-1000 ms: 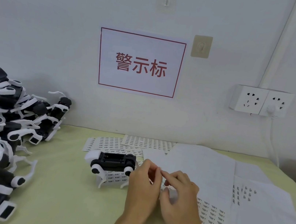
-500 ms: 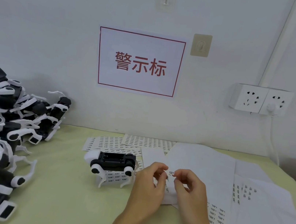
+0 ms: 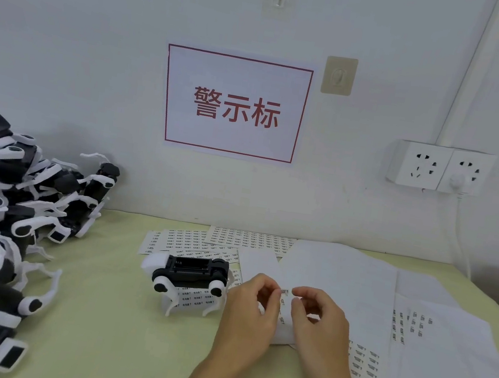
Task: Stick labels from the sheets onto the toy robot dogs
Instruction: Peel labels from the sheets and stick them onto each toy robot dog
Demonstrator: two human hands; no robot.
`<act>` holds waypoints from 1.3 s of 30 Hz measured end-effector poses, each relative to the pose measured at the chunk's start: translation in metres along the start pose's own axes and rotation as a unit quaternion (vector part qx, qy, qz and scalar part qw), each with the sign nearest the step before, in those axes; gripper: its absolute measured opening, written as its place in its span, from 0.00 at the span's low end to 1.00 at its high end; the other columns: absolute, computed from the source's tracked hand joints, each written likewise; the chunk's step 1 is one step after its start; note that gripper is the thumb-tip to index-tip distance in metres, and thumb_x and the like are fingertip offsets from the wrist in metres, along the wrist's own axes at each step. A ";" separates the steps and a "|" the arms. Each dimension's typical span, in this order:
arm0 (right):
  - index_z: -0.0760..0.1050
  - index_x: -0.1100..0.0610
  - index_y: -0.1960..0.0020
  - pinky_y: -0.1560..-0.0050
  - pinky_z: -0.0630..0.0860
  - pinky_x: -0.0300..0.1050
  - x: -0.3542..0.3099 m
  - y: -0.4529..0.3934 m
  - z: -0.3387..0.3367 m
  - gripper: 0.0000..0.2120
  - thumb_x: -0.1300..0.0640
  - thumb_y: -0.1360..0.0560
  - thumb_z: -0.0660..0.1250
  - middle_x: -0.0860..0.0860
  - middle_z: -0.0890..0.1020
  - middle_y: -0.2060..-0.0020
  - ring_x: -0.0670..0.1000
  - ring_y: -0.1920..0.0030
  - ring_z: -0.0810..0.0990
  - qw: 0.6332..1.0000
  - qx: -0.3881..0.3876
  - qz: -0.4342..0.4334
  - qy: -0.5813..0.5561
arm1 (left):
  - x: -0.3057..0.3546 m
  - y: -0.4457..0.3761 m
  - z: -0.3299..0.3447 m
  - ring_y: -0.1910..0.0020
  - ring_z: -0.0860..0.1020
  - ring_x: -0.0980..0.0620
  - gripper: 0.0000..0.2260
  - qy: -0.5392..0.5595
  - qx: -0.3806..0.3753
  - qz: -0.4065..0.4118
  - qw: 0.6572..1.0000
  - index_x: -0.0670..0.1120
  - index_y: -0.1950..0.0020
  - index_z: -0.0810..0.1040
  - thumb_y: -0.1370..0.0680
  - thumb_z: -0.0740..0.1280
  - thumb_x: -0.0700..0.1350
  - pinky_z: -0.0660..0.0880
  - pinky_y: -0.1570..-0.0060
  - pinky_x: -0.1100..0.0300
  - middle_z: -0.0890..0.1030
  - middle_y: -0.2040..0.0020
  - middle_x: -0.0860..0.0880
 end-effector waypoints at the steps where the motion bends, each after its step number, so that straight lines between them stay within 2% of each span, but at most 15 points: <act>1: 0.80 0.48 0.58 0.61 0.71 0.26 0.000 0.000 0.000 0.12 0.66 0.25 0.69 0.44 0.82 0.67 0.39 0.62 0.79 1.000 0.000 -0.002 -0.001 | 0.000 0.000 -0.001 0.63 0.79 0.59 0.11 -0.003 0.006 0.001 1.000 0.53 0.60 0.78 0.21 0.68 0.39 0.72 0.65 0.69 0.81 0.63 0.60; 3: 0.81 0.49 0.58 0.61 0.72 0.27 -0.001 -0.001 0.001 0.10 0.64 0.25 0.70 0.44 0.82 0.66 0.40 0.62 0.80 1.000 -0.008 -0.005 -0.002 | 0.000 -0.001 -0.001 0.62 0.79 0.59 0.09 -0.005 0.008 0.000 1.000 0.51 0.59 0.79 0.21 0.68 0.39 0.69 0.65 0.71 0.81 0.62 0.59; 9: 0.81 0.51 0.60 0.60 0.73 0.29 -0.004 -0.001 0.003 0.09 0.63 0.25 0.71 0.41 0.83 0.64 0.41 0.61 0.80 1.000 -0.017 -0.021 0.006 | -0.001 0.000 0.002 0.63 0.79 0.58 0.07 -0.010 -0.008 0.005 1.000 0.48 0.58 0.80 0.21 0.68 0.41 0.73 0.64 0.67 0.81 0.62 0.58; 14: 0.80 0.51 0.61 0.61 0.72 0.27 -0.004 -0.001 -0.002 0.09 0.64 0.26 0.71 0.43 0.82 0.67 0.40 0.62 0.80 0.999 0.021 -0.032 0.021 | 0.002 0.002 0.000 0.64 0.79 0.59 0.07 -0.023 0.001 0.011 1.000 0.46 0.57 0.83 0.21 0.67 0.41 0.70 0.64 0.71 0.81 0.67 0.56; 16: 0.80 0.52 0.61 0.61 0.71 0.26 -0.002 -0.001 -0.005 0.09 0.63 0.25 0.71 0.44 0.82 0.68 0.40 0.62 0.79 0.999 0.033 -0.026 0.018 | 0.007 0.002 -0.002 0.67 0.78 0.58 0.08 -0.033 0.015 0.021 0.999 0.46 0.56 0.83 0.19 0.66 0.41 0.71 0.65 0.69 0.80 0.68 0.55; 19: 0.80 0.51 0.61 0.61 0.70 0.25 0.001 -0.003 -0.004 0.08 0.62 0.24 0.70 0.40 0.82 0.66 0.38 0.61 0.79 0.999 0.023 -0.015 0.016 | 0.022 -0.001 -0.006 0.70 0.80 0.54 0.07 0.002 0.017 0.026 1.000 0.48 0.53 0.81 0.19 0.64 0.42 0.77 0.69 0.57 0.80 0.66 0.53; 21: 0.79 0.51 0.60 0.61 0.70 0.25 0.002 -0.003 -0.004 0.09 0.61 0.24 0.70 0.36 0.82 0.63 0.38 0.60 0.79 1.000 0.015 -0.013 0.017 | 0.038 -0.007 -0.008 0.69 0.80 0.52 0.07 0.033 0.007 0.032 0.999 0.51 0.51 0.81 0.20 0.63 0.43 0.77 0.69 0.59 0.81 0.63 0.55; 23: 0.79 0.50 0.60 0.61 0.71 0.25 0.002 -0.003 -0.004 0.09 0.61 0.24 0.69 0.36 0.82 0.63 0.38 0.60 0.79 1.000 0.013 -0.012 0.018 | 0.053 -0.017 -0.017 0.65 0.80 0.55 0.09 0.034 -0.004 0.045 0.998 0.52 0.49 0.80 0.23 0.61 0.43 0.77 0.65 0.62 0.81 0.62 0.55; 25: 0.79 0.50 0.60 0.61 0.71 0.26 0.003 -0.002 -0.004 0.08 0.60 0.23 0.69 0.37 0.82 0.63 0.38 0.59 0.79 1.000 0.011 -0.009 0.017 | 0.063 -0.027 -0.033 0.57 0.78 0.60 0.13 -0.022 -0.029 0.063 0.997 0.51 0.45 0.79 0.23 0.60 0.38 0.75 0.59 0.66 0.80 0.56 0.57; 28: 0.79 0.51 0.60 0.62 0.71 0.26 0.004 -0.001 -0.002 0.08 0.60 0.23 0.69 0.41 0.82 0.64 0.38 0.60 0.79 1.000 0.000 -0.002 0.014 | 0.061 -0.038 -0.063 0.44 0.69 0.66 0.23 -0.173 -0.089 0.069 0.978 0.56 0.38 0.74 0.25 0.58 0.32 0.69 0.48 0.71 0.73 0.46 0.61; 31: 0.78 0.51 0.60 0.63 0.72 0.26 0.002 0.000 0.001 0.09 0.61 0.23 0.68 0.41 0.82 0.65 0.38 0.60 0.78 1.000 -0.012 -0.004 0.021 | 0.047 -0.044 -0.093 0.39 0.66 0.59 0.27 -0.247 -0.136 -0.003 0.960 0.59 0.33 0.69 0.26 0.59 0.33 0.67 0.37 0.59 0.71 0.40 0.60; 33: 0.78 0.51 0.60 0.62 0.71 0.26 -0.001 0.001 0.003 0.09 0.61 0.23 0.68 0.39 0.81 0.63 0.39 0.60 0.78 0.999 -0.020 -0.012 0.030 | 0.036 -0.042 -0.103 0.35 0.65 0.53 0.28 -0.273 -0.181 -0.057 0.943 0.61 0.31 0.66 0.26 0.61 0.37 0.60 0.31 0.54 0.71 0.34 0.57; 35: 0.78 0.51 0.60 0.61 0.71 0.26 -0.002 0.002 0.003 0.09 0.61 0.23 0.68 0.41 0.82 0.64 0.40 0.60 0.78 0.999 -0.024 -0.021 0.039 | 0.023 -0.036 -0.105 0.37 0.67 0.51 0.30 -0.319 -0.247 -0.101 0.910 0.63 0.28 0.62 0.26 0.63 0.40 0.59 0.31 0.54 0.71 0.32 0.56; 37: 0.78 0.50 0.60 0.60 0.71 0.27 -0.004 0.003 0.004 0.09 0.61 0.22 0.68 0.43 0.82 0.64 0.40 0.60 0.78 0.998 -0.027 -0.027 0.048 | 0.010 -0.028 -0.102 0.44 0.67 0.52 0.32 -0.363 -0.296 -0.132 0.874 0.62 0.27 0.61 0.26 0.65 0.39 0.59 0.35 0.55 0.72 0.36 0.56; 39: 0.78 0.50 0.59 0.60 0.71 0.27 -0.005 0.004 0.005 0.09 0.61 0.22 0.67 0.40 0.82 0.63 0.40 0.59 0.78 0.998 -0.030 -0.030 0.054 | 0.003 -0.029 -0.101 0.46 0.67 0.53 0.31 -0.389 -0.277 -0.123 0.870 0.61 0.28 0.64 0.26 0.63 0.35 0.55 0.40 0.58 0.73 0.41 0.58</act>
Point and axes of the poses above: each hand's wrist, its own y-axis away from the middle knuckle, its own z-axis out of the palm, x = y × z, the point moved 8 cm from there along -y, towards the middle knuckle
